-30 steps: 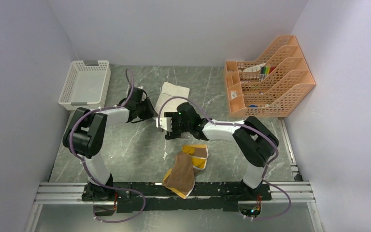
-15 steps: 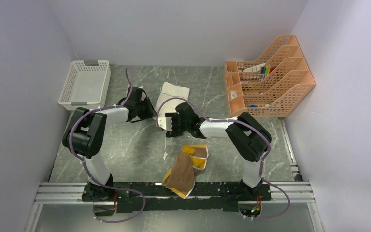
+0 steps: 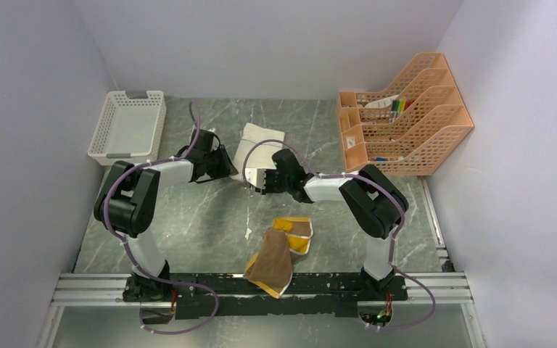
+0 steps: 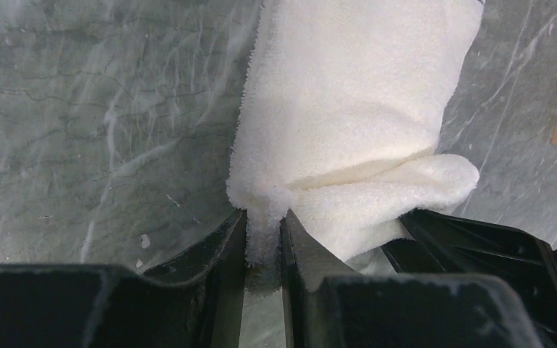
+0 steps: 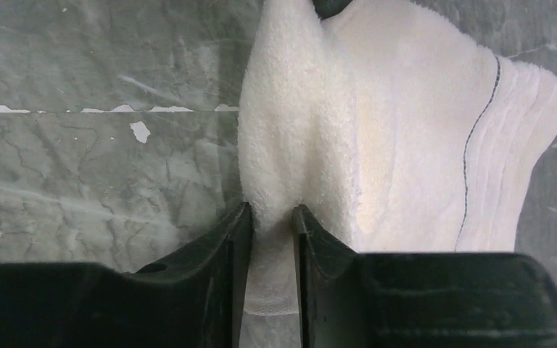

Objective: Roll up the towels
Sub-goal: Roll the towel at the center of the board.

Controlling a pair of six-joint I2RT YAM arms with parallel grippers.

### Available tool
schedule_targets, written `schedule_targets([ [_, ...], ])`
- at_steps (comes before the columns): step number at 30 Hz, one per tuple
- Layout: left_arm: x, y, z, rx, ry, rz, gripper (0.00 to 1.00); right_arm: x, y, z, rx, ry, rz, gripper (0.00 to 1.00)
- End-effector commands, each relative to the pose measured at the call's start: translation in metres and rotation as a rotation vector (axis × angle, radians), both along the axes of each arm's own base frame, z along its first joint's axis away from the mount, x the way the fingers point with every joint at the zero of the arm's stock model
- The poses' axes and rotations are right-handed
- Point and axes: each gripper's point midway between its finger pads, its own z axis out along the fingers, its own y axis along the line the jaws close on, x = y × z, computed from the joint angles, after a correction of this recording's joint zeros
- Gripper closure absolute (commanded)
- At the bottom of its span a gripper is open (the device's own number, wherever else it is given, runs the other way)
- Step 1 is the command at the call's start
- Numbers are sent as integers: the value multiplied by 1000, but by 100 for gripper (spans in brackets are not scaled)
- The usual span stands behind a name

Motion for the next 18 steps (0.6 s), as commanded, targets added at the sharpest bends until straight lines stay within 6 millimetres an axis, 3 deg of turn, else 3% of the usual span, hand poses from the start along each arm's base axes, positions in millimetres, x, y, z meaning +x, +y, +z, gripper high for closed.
schedule_targets([
  [1, 8, -1, 12, -9, -21, -19, 69, -7, -12, -22, -25, 92, -13, 78],
  [6, 11, 2, 16, -27, -24, -9, 69, -14, -6, -19, 21, 165, 8, 100],
  [11, 15, 6, 21, -46, -28, 7, 68, -27, 4, 4, 160, 295, 31, 100],
  [12, 15, 7, 23, -50, -30, 13, 68, -25, 9, 16, 209, 329, 32, 100],
  [18, 16, 12, 33, -60, -50, 39, 68, -48, 30, 52, 353, 621, 103, 100],
])
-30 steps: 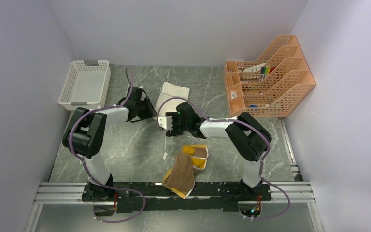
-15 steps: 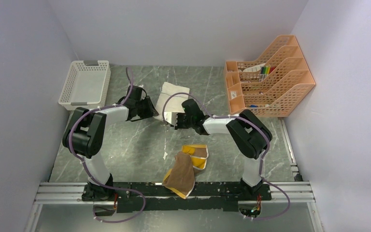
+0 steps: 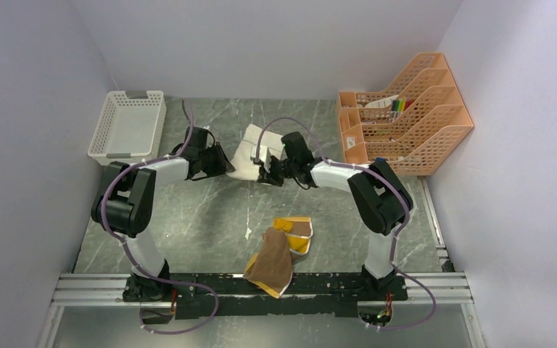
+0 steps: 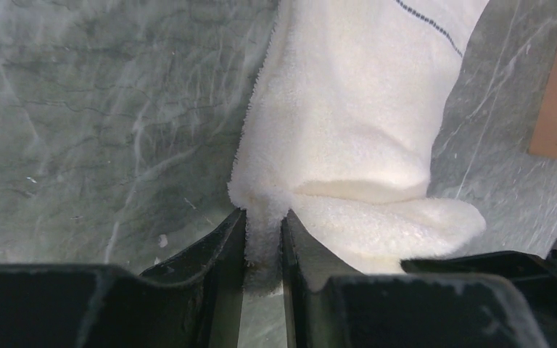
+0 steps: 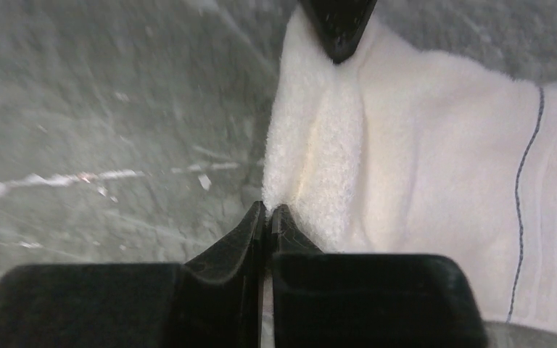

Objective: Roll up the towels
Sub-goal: Roll the towel at the center of the board.

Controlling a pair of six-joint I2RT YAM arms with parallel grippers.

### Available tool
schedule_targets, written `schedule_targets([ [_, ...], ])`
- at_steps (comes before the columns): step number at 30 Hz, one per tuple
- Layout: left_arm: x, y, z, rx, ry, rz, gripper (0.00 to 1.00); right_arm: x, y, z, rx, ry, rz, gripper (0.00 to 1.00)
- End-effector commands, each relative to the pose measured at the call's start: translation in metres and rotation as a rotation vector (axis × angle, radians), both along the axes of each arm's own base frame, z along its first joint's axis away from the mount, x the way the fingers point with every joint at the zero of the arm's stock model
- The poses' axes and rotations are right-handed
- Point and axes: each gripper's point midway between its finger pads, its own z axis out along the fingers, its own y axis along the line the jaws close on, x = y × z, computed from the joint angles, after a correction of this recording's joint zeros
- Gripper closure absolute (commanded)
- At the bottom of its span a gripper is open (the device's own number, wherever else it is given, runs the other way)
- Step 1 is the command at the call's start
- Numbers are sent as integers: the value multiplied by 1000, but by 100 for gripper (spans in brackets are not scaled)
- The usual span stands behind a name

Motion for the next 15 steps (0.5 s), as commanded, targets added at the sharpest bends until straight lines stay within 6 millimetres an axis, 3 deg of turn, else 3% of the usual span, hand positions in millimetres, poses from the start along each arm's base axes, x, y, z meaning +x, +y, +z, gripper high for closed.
schedule_targets([
  [1, 10, 4, 27, -23, -60, 21, 68, -32, 19, 33, 133, 281, 75, 100],
  [5, 7, 3, 28, -27, -54, 9, 68, -34, 21, 43, 152, 345, 71, 100],
  [6, 7, 2, 29, -30, -55, 6, 69, -31, 20, 44, 147, 333, 51, 91],
  [7, 7, 2, 29, -30, -56, 6, 69, -26, 19, 45, 141, 313, 20, 64],
  [8, 8, 2, 30, -30, -57, 6, 69, -20, 16, 46, 138, 282, -16, 27],
  [9, 8, 3, 30, -29, -59, 8, 69, -17, 13, 49, 141, 243, -41, 3],
  [15, 7, 1, 26, -35, -49, 5, 69, -9, 4, 73, 184, 67, -125, 0],
])
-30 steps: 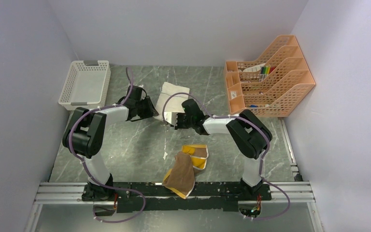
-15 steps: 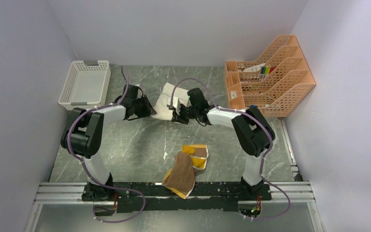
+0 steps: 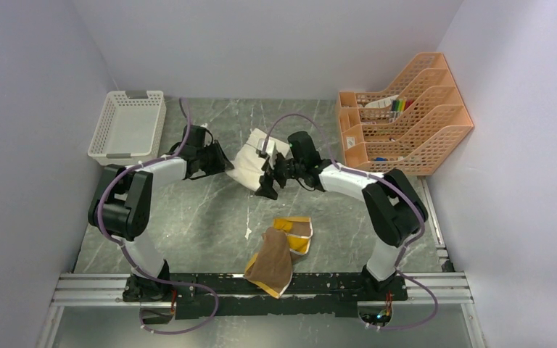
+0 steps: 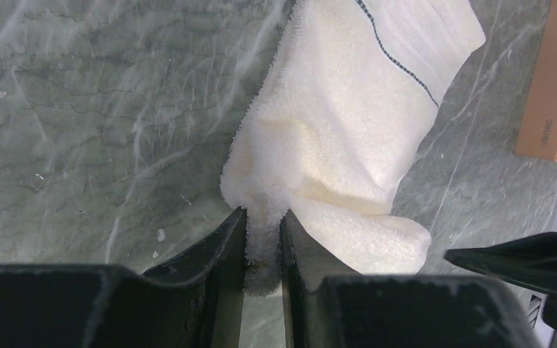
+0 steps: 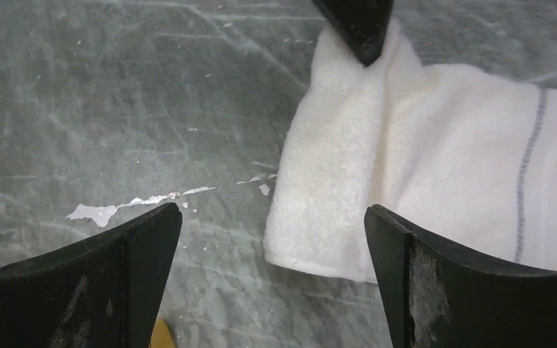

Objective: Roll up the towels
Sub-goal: Roll the towel at the center of the board.

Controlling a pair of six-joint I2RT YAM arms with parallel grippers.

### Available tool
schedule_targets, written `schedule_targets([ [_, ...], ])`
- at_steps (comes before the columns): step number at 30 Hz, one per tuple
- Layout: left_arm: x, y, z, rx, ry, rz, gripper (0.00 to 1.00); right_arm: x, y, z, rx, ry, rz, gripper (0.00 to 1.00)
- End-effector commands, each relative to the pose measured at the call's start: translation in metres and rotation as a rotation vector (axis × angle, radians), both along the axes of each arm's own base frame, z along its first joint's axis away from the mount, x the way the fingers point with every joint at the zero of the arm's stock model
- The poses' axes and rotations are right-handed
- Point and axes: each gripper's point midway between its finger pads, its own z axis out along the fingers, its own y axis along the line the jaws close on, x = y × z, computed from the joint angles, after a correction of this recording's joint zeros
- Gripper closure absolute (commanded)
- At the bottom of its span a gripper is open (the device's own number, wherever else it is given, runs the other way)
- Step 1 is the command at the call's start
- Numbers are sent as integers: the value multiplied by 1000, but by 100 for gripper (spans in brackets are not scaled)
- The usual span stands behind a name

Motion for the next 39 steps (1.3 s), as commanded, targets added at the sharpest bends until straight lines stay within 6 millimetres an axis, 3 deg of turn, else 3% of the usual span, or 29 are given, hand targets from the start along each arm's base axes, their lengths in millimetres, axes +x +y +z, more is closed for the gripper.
schedule_targets([
  [1, 5, -3, 12, -27, -25, -6, 69, 17, 6, 32, 24, -164, -87, 0],
  [4, 5, -3, 10, -27, -22, -7, 69, 20, 18, 16, -102, -240, -120, 0],
  [11, 5, -3, 7, -21, -16, -8, 69, 29, 37, -8, -185, -259, -195, 2],
  [20, 4, -3, 4, -17, -10, -15, 69, 33, 39, -37, -307, -215, -224, 26],
  [27, 4, -3, 2, -14, -5, -16, 69, 21, 44, -38, -291, -162, -237, 51],
  [34, 3, -1, 1, -8, -6, -14, 69, 4, 55, -24, -163, 1, -199, 41],
  [39, 2, -2, 0, -9, -4, -20, 69, 10, 50, -1, -15, 169, -197, 41],
])
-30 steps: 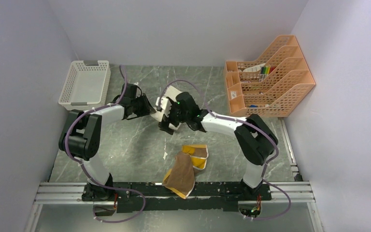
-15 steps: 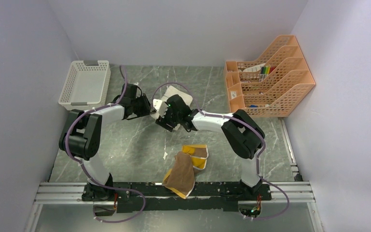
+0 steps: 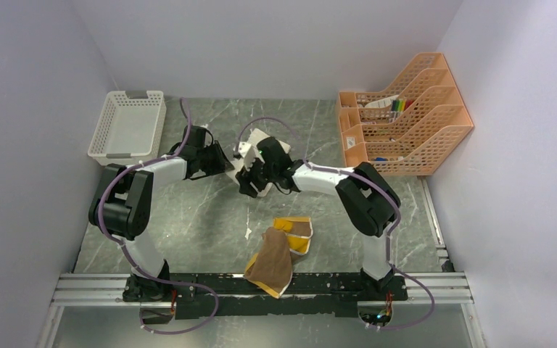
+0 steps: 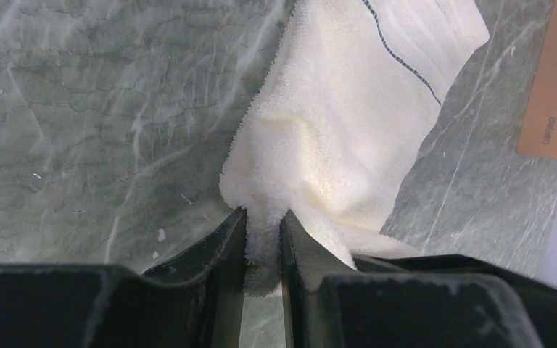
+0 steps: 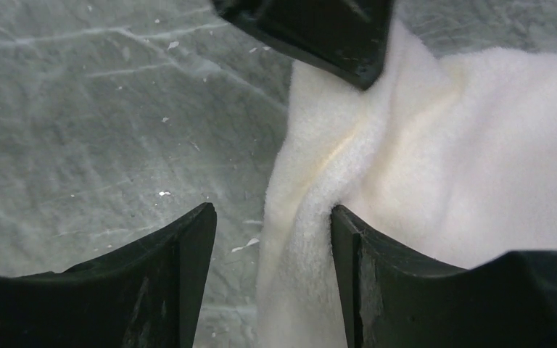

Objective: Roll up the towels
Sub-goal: Roll the towel at the center of the board.

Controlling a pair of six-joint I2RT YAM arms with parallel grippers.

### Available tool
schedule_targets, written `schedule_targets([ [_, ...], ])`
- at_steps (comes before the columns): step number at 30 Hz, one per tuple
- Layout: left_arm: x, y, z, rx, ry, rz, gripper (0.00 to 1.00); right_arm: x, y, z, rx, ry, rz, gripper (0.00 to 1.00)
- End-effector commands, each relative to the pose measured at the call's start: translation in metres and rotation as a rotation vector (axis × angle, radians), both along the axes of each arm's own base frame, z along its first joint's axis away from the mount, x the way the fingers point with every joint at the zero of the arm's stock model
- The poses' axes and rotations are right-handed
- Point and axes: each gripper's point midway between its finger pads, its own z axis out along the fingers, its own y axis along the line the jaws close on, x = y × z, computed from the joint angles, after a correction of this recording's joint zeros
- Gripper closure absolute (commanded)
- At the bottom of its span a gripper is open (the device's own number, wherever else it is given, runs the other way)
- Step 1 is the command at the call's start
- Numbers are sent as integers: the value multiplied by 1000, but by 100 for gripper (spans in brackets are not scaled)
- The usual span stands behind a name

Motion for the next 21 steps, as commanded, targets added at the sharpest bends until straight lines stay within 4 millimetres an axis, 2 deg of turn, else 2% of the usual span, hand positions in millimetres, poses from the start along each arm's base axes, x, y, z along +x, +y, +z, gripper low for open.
schedule_targets([
  [1, 2, -1, 1, -6, -10, -16, 69, 5, -2, 39, 204, 155, -18, 42],
  [4, 1, -1, 2, -7, -12, -17, 69, 15, -15, 44, 252, 217, -67, 46],
  [9, 1, 0, 4, -3, -18, -15, 69, 29, -36, 38, 215, 221, -140, 52],
  [21, 2, 0, 2, -2, -14, -18, 69, 14, -47, 19, 172, 280, -126, 53],
])
